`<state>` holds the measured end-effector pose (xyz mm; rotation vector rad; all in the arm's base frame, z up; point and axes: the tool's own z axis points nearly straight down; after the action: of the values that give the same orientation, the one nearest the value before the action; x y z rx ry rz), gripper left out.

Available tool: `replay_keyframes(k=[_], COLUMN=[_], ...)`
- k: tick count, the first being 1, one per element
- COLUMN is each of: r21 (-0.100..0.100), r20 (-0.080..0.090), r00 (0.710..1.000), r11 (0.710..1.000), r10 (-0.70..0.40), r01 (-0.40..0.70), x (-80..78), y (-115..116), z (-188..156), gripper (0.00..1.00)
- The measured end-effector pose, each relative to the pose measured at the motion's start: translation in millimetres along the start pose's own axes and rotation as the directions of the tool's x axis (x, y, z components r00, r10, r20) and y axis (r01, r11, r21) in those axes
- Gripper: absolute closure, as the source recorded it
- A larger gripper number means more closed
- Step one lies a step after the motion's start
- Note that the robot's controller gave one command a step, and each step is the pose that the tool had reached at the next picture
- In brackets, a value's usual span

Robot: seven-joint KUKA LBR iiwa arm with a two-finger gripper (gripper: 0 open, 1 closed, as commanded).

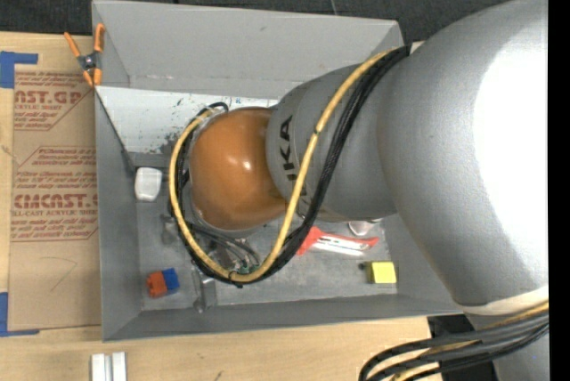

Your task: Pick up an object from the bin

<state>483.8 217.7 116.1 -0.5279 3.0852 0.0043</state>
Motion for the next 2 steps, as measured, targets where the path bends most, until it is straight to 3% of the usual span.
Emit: replay_keyframes(k=[1, 2], r21=[0.001, 0.002], r20=[0.006, 0.011], r00=[0.994, 0.991], r11=[0.994, 0.991], r10=[-0.107, -0.136], r01=[0.107, 0.136], x=[-4.5, -7.4], y=[-1.0, 0.4], z=[37.4, 53.7], gripper=[0.00, 0.00])
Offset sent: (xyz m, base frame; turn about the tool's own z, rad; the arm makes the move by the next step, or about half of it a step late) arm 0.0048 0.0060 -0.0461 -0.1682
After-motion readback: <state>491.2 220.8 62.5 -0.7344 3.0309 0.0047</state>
